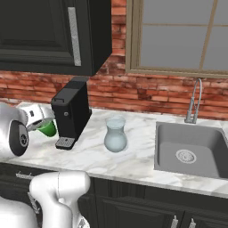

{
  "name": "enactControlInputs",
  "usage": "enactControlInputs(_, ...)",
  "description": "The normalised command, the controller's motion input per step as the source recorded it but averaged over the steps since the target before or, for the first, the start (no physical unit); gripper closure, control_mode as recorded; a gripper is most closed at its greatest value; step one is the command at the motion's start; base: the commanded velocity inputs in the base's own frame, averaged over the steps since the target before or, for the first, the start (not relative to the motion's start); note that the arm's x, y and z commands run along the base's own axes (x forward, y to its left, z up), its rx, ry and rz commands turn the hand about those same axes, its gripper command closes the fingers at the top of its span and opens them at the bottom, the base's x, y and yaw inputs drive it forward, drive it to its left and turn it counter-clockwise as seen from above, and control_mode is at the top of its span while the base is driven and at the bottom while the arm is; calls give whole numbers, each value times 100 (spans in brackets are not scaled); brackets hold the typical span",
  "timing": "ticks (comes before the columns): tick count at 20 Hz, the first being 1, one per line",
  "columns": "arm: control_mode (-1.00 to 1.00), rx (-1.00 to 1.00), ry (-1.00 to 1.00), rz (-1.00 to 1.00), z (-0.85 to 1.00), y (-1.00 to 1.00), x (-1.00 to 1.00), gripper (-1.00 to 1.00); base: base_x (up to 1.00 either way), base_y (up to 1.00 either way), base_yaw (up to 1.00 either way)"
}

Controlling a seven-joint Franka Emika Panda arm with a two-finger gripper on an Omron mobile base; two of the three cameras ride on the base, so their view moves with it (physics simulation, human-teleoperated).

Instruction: Place the pitcher and cup on the dining counter for serving.

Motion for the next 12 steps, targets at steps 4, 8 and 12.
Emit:
enactControlInputs(4,-100,10,-4,14,43,-76,-53,100,0,0,0)
enactControlInputs(8,100,4,0,7,3,-20,-14,100,-55,-56,43)
enactControlInputs(12,100,0,0,0,0,0,0,100,-73,-40,84)
